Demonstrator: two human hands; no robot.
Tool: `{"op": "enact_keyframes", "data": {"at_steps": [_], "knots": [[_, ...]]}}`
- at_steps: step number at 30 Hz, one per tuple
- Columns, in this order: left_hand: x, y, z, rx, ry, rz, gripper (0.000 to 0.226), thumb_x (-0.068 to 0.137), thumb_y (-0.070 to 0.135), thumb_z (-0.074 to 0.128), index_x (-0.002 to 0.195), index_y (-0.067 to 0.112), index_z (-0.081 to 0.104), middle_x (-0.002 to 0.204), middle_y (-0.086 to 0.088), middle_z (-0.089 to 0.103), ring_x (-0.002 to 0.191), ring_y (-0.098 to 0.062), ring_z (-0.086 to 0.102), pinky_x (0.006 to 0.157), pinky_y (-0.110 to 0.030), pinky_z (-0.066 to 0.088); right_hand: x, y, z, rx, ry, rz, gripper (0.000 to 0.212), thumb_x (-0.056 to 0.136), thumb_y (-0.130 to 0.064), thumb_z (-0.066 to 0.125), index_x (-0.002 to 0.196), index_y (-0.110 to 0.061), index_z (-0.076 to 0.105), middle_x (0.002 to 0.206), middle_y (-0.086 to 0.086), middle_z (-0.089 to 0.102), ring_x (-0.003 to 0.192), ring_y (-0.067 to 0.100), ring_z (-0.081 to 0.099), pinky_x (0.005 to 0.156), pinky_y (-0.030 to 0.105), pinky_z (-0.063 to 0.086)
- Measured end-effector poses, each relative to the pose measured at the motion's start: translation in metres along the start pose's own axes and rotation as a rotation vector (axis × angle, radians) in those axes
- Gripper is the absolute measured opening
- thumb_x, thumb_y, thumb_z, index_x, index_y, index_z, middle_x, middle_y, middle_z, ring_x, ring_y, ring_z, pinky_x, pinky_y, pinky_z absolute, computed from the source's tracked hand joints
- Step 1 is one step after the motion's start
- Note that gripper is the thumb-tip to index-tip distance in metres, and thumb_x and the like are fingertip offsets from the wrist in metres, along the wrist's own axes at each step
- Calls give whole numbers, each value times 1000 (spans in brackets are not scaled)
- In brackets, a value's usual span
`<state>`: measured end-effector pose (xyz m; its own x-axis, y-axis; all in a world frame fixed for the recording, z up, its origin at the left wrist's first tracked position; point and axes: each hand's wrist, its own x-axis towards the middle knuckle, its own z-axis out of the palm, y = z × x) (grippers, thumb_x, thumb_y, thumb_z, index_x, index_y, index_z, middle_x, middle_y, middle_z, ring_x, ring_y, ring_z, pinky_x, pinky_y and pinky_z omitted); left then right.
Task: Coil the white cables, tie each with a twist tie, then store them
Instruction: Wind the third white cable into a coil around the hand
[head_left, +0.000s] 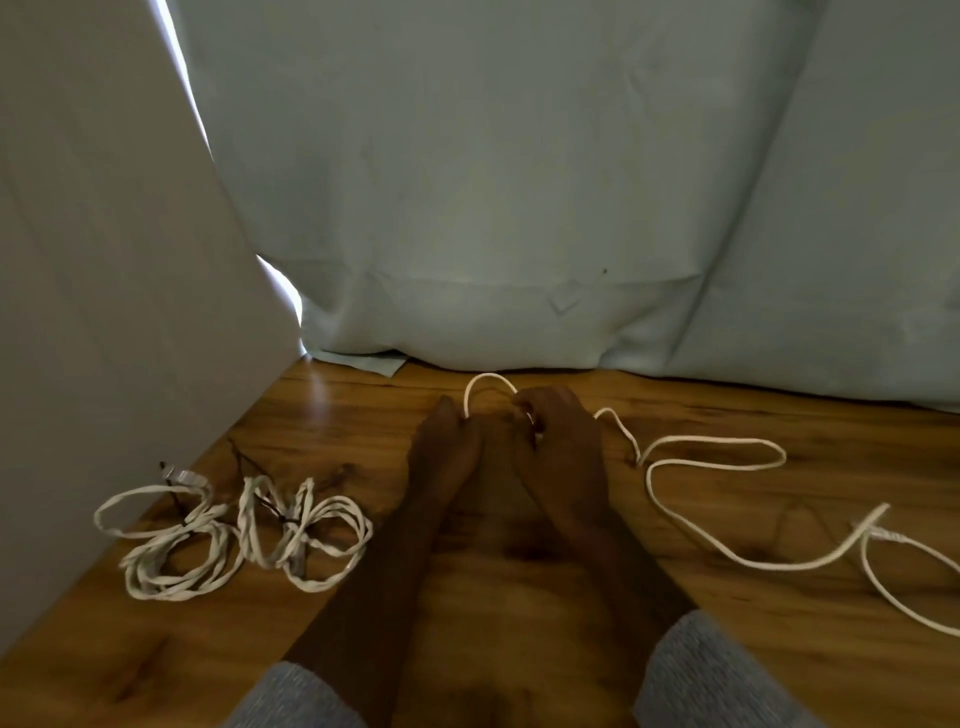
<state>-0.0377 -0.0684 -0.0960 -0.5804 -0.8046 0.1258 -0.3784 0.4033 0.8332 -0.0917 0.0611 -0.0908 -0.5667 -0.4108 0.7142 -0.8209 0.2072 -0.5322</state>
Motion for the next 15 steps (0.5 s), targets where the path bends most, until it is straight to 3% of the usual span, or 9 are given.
{"op": "enact_keyframes", "data": {"at_steps": [2,4,6,10,13,15], "knots": [[0,8,-3,-276,-107,-12,7,91,8,55,90,15,58,88,-7,62,78,-24,61,70,-28,53,2,0,-2,-43,34,-64,22,93,-13,59,113,-14,67,115,5,63,105,22,58,87,38,48],[-4,13,-7,-552,-235,-74,12,89,-2,52,90,7,59,82,-16,63,72,-32,61,66,-37,54,4,1,-2,-119,10,-85,31,95,-16,58,126,-15,63,132,6,59,120,25,53,97,41,45],[-13,12,-15,-840,-412,-82,18,82,-5,43,83,6,58,65,-11,52,52,-23,48,48,-29,43,6,1,-2,-165,-28,-60,39,99,-26,48,136,-18,57,145,7,52,131,26,48,104,42,40],[-24,11,-31,-1132,-820,-72,28,89,25,41,81,7,60,51,3,34,37,-7,26,43,-21,15,6,3,-7,-93,-157,2,50,96,-21,43,147,-22,44,148,6,51,131,26,53,106,51,44],[-32,19,-34,-1129,-968,-66,53,99,46,33,88,4,65,42,6,30,31,-4,24,40,-18,13,3,4,-10,-48,-282,126,53,99,-29,51,149,-34,35,133,1,64,114,22,64,95,46,53],[-38,24,-35,-1162,-1015,-37,58,101,48,28,103,5,68,40,7,31,31,-3,25,38,-18,15,2,6,-8,-102,-342,139,55,98,-32,55,148,-38,33,118,0,70,102,22,68,85,44,57]]}}
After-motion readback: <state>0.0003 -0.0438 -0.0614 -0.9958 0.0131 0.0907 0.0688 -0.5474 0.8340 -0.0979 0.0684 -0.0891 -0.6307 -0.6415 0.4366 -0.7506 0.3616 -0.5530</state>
